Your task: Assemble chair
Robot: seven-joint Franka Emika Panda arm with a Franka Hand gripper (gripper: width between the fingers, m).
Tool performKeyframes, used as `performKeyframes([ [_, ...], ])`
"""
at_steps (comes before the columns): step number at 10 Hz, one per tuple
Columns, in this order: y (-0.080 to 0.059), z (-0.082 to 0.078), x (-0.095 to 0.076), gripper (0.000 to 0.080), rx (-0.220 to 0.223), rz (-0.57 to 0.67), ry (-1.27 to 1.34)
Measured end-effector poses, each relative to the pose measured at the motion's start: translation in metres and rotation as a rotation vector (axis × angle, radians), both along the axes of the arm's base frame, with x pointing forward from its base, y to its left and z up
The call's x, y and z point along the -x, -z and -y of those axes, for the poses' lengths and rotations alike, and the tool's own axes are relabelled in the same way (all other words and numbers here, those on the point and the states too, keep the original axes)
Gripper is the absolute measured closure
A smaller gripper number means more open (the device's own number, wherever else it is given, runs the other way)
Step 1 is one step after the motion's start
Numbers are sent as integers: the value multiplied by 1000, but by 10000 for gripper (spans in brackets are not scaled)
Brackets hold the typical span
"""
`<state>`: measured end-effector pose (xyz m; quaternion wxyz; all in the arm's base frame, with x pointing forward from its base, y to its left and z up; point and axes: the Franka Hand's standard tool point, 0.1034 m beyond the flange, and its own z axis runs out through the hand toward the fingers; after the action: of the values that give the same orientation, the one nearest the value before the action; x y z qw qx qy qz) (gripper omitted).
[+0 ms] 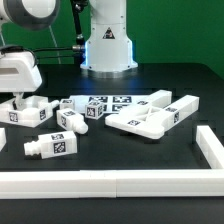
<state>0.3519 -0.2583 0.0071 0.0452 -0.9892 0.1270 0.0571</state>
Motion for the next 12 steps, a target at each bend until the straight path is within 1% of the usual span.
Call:
performKeyframes([
  [1,0,0,0,402,0,0,0],
  [2,0,0,0,402,0,0,0],
  [3,0,0,0,585,0,0,0],
  [4,0,0,0,714,0,0,0],
  [5,-1,0,0,714,-6,-2,-4],
  [6,-9,4,-1,772,-38,-4,-7],
  [7,-21,6,-6,772,-58,4,1],
  [8,-37,0,-15,772,-88,0,4],
  [9,-58,-8,-31,772,-105,-4,-2],
  [10,-73,-15,-48,772,-109,2,8],
  [11,-82,-31,-70,772,-94,0,53],
  [12,-90,-52,-101,772,-74,-1,82],
])
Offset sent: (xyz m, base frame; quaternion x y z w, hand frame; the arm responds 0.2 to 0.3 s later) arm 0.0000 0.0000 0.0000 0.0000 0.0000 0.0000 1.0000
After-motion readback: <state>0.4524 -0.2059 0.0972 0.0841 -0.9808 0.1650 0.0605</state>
